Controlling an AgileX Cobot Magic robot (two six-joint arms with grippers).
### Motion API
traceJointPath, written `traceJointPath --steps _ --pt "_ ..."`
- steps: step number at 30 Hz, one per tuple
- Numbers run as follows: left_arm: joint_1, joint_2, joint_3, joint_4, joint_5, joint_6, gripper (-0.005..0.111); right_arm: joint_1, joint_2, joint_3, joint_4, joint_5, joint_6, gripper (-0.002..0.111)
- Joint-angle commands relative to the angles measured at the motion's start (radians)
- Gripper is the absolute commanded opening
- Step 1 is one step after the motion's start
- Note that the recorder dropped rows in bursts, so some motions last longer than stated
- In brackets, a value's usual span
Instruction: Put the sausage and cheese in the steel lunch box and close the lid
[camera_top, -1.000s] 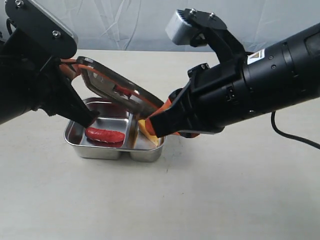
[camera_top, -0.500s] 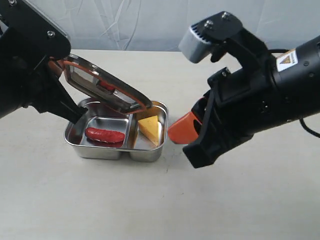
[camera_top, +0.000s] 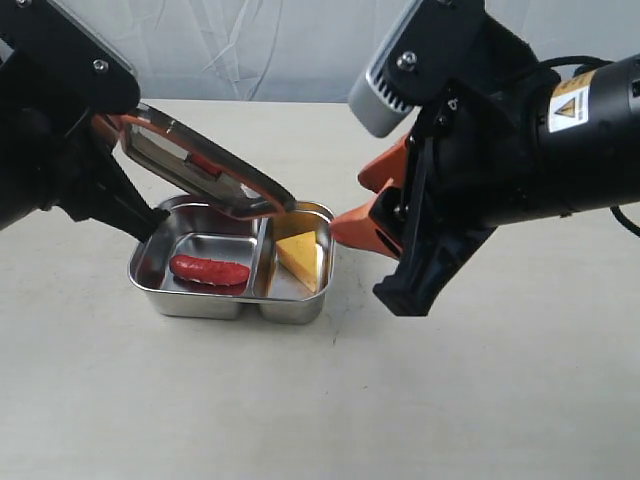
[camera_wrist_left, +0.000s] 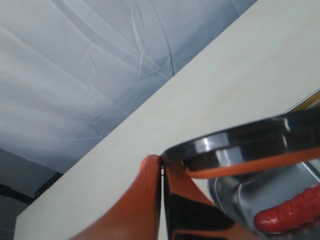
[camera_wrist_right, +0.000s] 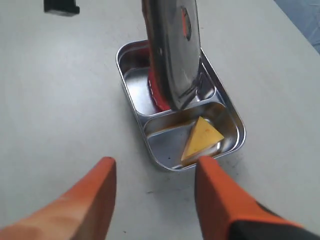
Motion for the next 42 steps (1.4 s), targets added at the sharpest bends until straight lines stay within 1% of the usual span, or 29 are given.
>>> traceJointPath --steps 1,4,5,7,11,13,15,16,18,23,27,29,34,42 --pt "0.002 -0.007 0.001 0.059 -0.061 -0.003 0.000 0.006 0.016 -0.001 -0.076 0.000 -0.005 0.046" --pt "-0.001 -0.007 0.001 0.059 -0.067 -0.003 0.000 0.006 0.024 -0.001 -0.119 -0.003 -0.005 0.046" --pt "-0.011 -0.007 0.001 0.060 -0.083 -0.003 0.000 0.006 0.027 -0.001 -0.134 -0.006 -0.005 0.046" --pt "-0.049 -0.007 0.001 0.060 -0.124 -0.001 0.000 0.006 0.029 -0.001 -0.144 -0.011 -0.005 0.046" --pt "-0.157 -0.007 0.001 0.060 -0.239 0.004 0.000 0.006 0.029 -0.001 -0.144 -0.020 -0.005 0.046" --pt "-0.201 -0.007 0.001 0.062 -0.229 0.004 0.000 0.006 0.029 -0.001 -0.134 -0.050 -0.005 0.046" --pt "-0.224 -0.007 0.001 0.068 -0.176 -0.005 0.000 0.012 0.029 -0.001 -0.110 -0.095 -0.005 0.046" --pt "-0.226 -0.007 0.001 0.068 -0.133 -0.005 0.000 0.021 0.033 -0.001 -0.105 -0.128 -0.005 0.046" --pt "-0.226 -0.007 0.001 0.066 -0.109 -0.035 0.000 0.036 0.044 -0.001 -0.107 -0.157 -0.007 0.046" --pt "-0.226 -0.007 0.001 0.050 -0.165 -0.049 0.000 0.097 0.082 -0.001 -0.108 -0.172 -0.009 0.046" --pt "-0.226 -0.007 0.001 0.044 -0.165 -0.049 0.000 0.142 0.114 -0.001 -0.146 -0.211 -0.052 0.046" --pt "-0.226 -0.007 0.001 0.037 -0.171 -0.045 0.000 0.149 0.116 -0.001 -0.172 -0.239 -0.048 0.046" --pt "-0.226 -0.007 0.001 0.031 -0.164 -0.045 0.000 0.149 0.116 -0.001 -0.169 -0.332 -0.017 0.046" --pt "-0.226 -0.007 0.001 0.031 -0.159 -0.047 0.000 0.149 0.116 -0.017 -0.174 -0.335 -0.017 0.046"
